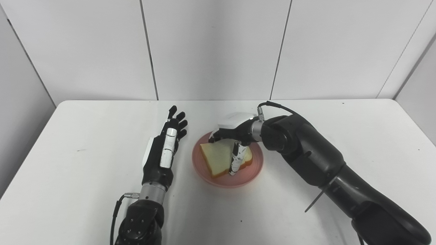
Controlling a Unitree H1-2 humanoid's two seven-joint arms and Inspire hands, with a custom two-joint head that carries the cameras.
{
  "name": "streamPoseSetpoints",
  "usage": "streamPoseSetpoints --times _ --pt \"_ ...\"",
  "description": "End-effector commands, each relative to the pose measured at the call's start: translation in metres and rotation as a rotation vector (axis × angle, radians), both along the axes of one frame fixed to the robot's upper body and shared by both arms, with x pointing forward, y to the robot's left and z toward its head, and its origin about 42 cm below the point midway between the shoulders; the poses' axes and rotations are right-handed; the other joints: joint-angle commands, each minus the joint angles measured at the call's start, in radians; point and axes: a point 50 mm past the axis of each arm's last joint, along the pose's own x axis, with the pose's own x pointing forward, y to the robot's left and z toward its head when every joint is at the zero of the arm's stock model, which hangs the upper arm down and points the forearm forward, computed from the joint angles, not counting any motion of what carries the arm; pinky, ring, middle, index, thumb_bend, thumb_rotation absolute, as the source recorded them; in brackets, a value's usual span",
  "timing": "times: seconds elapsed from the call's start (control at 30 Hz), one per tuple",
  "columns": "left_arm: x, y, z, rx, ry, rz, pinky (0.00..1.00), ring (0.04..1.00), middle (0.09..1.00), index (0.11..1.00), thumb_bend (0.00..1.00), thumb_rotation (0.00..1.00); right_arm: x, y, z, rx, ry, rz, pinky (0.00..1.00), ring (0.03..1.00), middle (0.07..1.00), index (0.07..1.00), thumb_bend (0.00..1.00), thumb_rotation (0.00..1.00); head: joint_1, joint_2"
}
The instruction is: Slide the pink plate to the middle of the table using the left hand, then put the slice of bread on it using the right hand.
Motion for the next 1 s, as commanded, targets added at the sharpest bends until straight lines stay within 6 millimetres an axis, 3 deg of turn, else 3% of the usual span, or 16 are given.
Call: streamPoseSetpoints --times 0.0,0.13,0.2,0.3,0.33,0.37,0.53,0.67,0.9,0.97 --pt "0.006 -0.003 0.025 -0.015 -0.090 -0.012 0.93 0.933 0.952 0.963 0.77 0.97 0.007 0.004 0.037 -0.007 -0.086 -0.007 0.81 0.829 0.851 0.841 0.97 0.28 -0.002 -0.001" --pt "0.007 -0.002 0.024 -0.020 -0.093 -0.019 0.94 0.936 0.955 0.969 0.77 0.97 0.006 0.004 0.044 -0.037 -0.091 0.003 0.88 0.848 0.861 0.854 0.99 0.32 -0.008 -0.002" --pt "0.007 -0.001 0.024 -0.020 -0.096 -0.023 0.95 0.941 0.959 0.976 0.76 0.97 0.006 0.004 0.052 -0.019 -0.077 -0.012 0.97 0.907 0.900 0.873 1.00 0.32 -0.009 -0.003" --pt "0.006 0.000 0.023 -0.017 -0.100 -0.022 0.95 0.940 0.959 0.974 0.76 0.97 0.001 0.001 0.067 0.029 -0.085 -0.021 1.00 0.952 0.924 0.875 1.00 0.29 -0.014 -0.009" --pt "0.006 0.000 0.022 -0.016 -0.101 -0.021 0.94 0.937 0.956 0.971 0.77 0.97 -0.001 0.001 0.074 0.045 -0.107 -0.021 0.81 0.867 0.876 0.870 1.00 0.30 -0.015 -0.010" --pt "0.006 0.001 0.022 -0.012 -0.102 -0.022 0.94 0.936 0.955 0.969 0.77 0.97 -0.005 0.001 0.083 0.065 -0.127 -0.026 0.73 0.827 0.850 0.867 1.00 0.30 -0.015 -0.010" --pt "0.006 0.003 0.019 -0.004 -0.099 -0.025 0.94 0.938 0.958 0.972 0.76 0.98 -0.022 -0.002 0.120 0.171 -0.191 -0.035 0.73 0.863 0.910 0.891 1.00 0.25 -0.018 -0.020" --pt "0.006 0.003 0.018 -0.003 -0.099 -0.027 0.94 0.942 0.960 0.974 0.76 0.98 -0.034 -0.009 0.141 0.228 -0.239 -0.054 0.78 0.894 0.921 0.892 1.00 0.25 -0.020 -0.027" --pt "0.006 0.004 0.014 -0.015 -0.091 -0.026 0.95 0.947 0.959 0.974 0.76 0.97 -0.040 -0.023 0.153 0.325 -0.277 -0.056 0.72 0.830 0.866 0.870 1.00 0.24 -0.030 -0.046" --pt "0.006 0.005 0.012 -0.013 -0.092 -0.027 0.95 0.948 0.960 0.975 0.76 0.97 -0.040 -0.033 0.146 0.416 -0.284 -0.066 0.74 0.830 0.861 0.865 0.99 0.24 -0.033 -0.055"
